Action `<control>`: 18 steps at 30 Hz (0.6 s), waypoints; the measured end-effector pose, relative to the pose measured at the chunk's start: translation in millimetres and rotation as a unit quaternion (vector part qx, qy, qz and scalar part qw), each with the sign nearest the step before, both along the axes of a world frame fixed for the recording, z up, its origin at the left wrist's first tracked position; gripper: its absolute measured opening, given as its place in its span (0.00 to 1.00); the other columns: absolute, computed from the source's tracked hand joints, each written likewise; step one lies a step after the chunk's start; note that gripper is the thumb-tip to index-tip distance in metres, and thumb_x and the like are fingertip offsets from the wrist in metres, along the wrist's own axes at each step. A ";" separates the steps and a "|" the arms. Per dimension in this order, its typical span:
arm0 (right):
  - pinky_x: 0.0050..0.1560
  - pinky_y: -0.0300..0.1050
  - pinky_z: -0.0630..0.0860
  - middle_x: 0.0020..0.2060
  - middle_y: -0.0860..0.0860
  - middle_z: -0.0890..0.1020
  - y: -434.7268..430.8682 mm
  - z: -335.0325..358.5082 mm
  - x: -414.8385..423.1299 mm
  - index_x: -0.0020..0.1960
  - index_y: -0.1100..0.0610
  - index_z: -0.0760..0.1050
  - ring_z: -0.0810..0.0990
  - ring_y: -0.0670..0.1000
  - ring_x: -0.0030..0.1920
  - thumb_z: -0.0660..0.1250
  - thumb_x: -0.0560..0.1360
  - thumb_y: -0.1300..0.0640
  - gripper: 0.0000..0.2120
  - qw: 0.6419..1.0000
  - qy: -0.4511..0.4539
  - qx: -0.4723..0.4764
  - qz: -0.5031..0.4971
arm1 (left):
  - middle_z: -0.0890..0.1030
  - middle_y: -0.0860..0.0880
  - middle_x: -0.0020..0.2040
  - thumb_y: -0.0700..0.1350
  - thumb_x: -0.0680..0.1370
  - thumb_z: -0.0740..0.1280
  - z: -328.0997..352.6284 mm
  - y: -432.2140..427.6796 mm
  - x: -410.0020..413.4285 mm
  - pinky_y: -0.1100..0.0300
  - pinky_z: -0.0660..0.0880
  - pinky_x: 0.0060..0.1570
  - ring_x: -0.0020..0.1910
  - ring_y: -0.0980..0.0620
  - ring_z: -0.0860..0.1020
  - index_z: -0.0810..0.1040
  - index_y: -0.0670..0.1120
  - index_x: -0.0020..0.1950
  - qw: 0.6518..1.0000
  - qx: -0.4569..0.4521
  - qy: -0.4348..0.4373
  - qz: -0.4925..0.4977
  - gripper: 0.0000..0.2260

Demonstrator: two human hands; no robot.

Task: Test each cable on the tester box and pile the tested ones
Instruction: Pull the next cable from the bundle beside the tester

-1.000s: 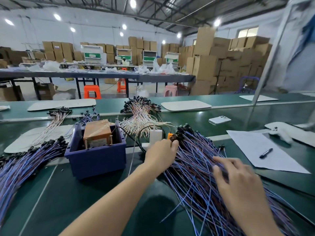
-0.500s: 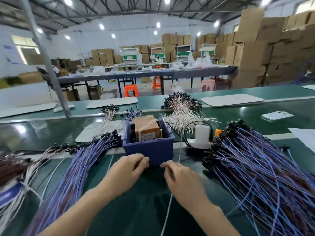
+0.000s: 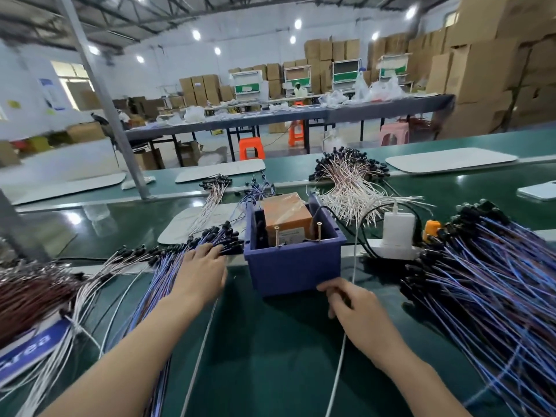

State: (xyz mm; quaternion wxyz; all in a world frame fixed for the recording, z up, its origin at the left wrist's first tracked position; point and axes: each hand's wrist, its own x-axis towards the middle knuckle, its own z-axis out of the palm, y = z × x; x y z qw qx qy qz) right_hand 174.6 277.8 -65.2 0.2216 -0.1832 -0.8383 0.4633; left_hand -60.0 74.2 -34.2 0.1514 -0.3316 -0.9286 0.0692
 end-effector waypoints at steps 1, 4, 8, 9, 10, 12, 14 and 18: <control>0.36 0.31 0.71 0.34 0.44 0.82 0.6 -0.3 -0.1 0.49 0.37 0.79 0.78 0.42 0.36 0.61 0.81 0.57 0.15 1.000 0.004 -0.006 -0.001 | 0.65 0.50 0.78 0.50 0.85 0.54 -3.2 3.9 -3.0 0.48 0.59 0.72 0.78 0.46 0.60 0.73 0.51 0.72 1.000 -0.024 0.007 0.008 0.18; 0.33 0.31 0.69 0.35 0.44 0.82 1.5 -0.4 0.8 0.49 0.36 0.79 0.77 0.41 0.33 0.61 0.82 0.56 0.16 1.000 0.011 -0.015 0.001 | 0.67 0.49 0.75 0.48 0.84 0.55 -10.3 9.1 -8.2 0.48 0.59 0.69 0.75 0.45 0.63 0.74 0.50 0.70 0.997 -0.054 0.031 0.048 0.17; 0.30 0.31 0.68 0.35 0.44 0.82 1.8 -0.7 1.5 0.50 0.36 0.79 0.74 0.41 0.29 0.60 0.82 0.55 0.15 1.000 0.014 -0.023 0.003 | 0.68 0.50 0.74 0.46 0.84 0.56 -14.2 10.4 -8.0 0.48 0.60 0.70 0.72 0.47 0.65 0.74 0.48 0.69 0.995 -0.055 0.048 0.071 0.15; 0.30 0.31 0.68 0.35 0.45 0.82 1.9 -0.7 1.5 0.50 0.37 0.79 0.74 0.41 0.29 0.59 0.82 0.55 0.15 1.000 0.014 -0.025 0.003 | 0.68 0.51 0.75 0.46 0.84 0.56 -15.4 10.1 -9.2 0.48 0.59 0.71 0.73 0.47 0.65 0.74 0.47 0.69 0.996 -0.040 0.041 0.070 0.16; 0.30 0.31 0.68 0.36 0.45 0.82 2.0 -0.7 1.5 0.50 0.37 0.79 0.74 0.41 0.28 0.59 0.82 0.55 0.15 1.000 0.012 -0.026 0.003 | 0.68 0.51 0.74 0.47 0.84 0.56 -17.0 9.4 -9.9 0.48 0.58 0.72 0.73 0.47 0.64 0.74 0.47 0.69 0.997 -0.009 0.026 0.066 0.16; 0.29 0.32 0.68 0.36 0.45 0.83 2.5 -0.2 1.7 0.50 0.36 0.78 0.73 0.42 0.28 0.59 0.83 0.55 0.15 0.999 0.014 -0.036 0.002 | 0.70 0.50 0.72 0.47 0.84 0.57 -18.2 6.6 -8.4 0.48 0.56 0.74 0.72 0.46 0.65 0.77 0.44 0.67 0.994 0.094 -0.012 0.048 0.16; 0.29 0.35 0.70 0.35 0.46 0.83 3.0 0.4 1.9 0.50 0.34 0.78 0.73 0.43 0.27 0.59 0.83 0.55 0.16 0.999 0.020 -0.047 0.000 | 0.72 0.47 0.70 0.45 0.83 0.59 -14.1 4.1 -2.1 0.48 0.59 0.73 0.70 0.43 0.67 0.79 0.40 0.63 0.975 0.218 -0.047 0.014 0.14; 0.31 0.38 0.72 0.34 0.48 0.83 2.5 1.1 1.0 0.50 0.34 0.78 0.75 0.44 0.28 0.60 0.82 0.56 0.17 0.998 0.029 -0.063 -0.008 | 0.70 0.48 0.65 0.39 0.83 0.61 12.7 3.4 19.0 0.69 0.65 0.65 0.60 0.54 0.72 0.74 0.33 0.68 0.896 0.432 -0.098 -0.036 0.16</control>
